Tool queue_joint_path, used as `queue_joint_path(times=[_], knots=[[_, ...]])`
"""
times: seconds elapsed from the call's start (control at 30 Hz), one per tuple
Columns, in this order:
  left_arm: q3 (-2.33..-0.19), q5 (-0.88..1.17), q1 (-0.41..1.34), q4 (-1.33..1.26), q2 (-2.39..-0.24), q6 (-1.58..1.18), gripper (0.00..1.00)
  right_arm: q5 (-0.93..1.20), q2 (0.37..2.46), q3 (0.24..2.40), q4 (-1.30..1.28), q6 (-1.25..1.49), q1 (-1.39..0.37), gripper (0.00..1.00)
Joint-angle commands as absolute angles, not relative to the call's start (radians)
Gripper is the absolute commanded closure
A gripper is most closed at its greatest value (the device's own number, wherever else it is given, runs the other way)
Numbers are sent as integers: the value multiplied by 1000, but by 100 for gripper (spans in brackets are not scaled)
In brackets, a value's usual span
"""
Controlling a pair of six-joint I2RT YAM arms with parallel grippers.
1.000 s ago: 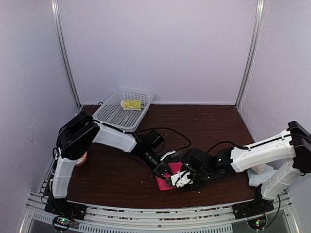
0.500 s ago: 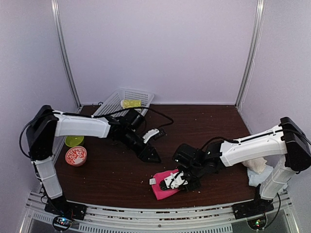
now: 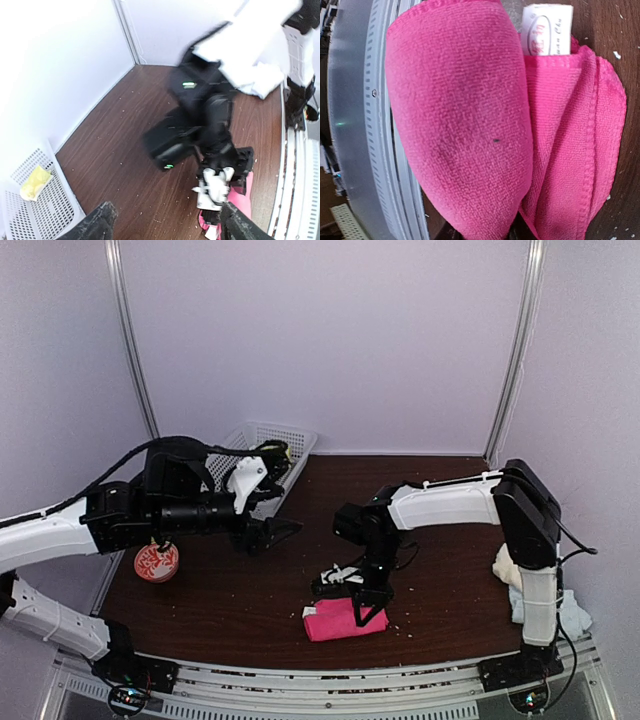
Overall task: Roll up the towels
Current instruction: Roll the towel at the center of the board.
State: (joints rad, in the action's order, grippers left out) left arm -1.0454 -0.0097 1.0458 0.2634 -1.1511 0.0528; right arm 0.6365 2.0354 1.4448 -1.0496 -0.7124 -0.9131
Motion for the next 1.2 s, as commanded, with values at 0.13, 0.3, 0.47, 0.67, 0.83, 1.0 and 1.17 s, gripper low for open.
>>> queue_joint_path(times=[0.13, 0.3, 0.47, 0.67, 0.83, 1.0, 1.17], knots=[[-1144, -104, 1305, 390, -1386, 193, 31, 702, 2329, 1623, -1272, -683, -812, 91], [-1209, -163, 1368, 449, -1647, 184, 34, 696, 2329, 1625, -1264, -673, -811, 91], [-1246, -239, 1377, 426, -1802, 179, 33, 684, 2324, 1612, -1235, -655, -811, 90], [-1248, -339, 1381, 377, -1917, 199, 33, 682, 2324, 1608, -1226, -655, -810, 89], [-1251, -315, 1381, 354, -1965, 195, 42, 689, 2324, 1608, -1227, -661, -811, 88], [-1267, -295, 1381, 355, -1972, 179, 44, 693, 2322, 1605, -1229, -663, -811, 88], [-1276, -260, 1380, 356, -1923, 162, 35, 691, 2318, 1600, -1221, -656, -811, 87]])
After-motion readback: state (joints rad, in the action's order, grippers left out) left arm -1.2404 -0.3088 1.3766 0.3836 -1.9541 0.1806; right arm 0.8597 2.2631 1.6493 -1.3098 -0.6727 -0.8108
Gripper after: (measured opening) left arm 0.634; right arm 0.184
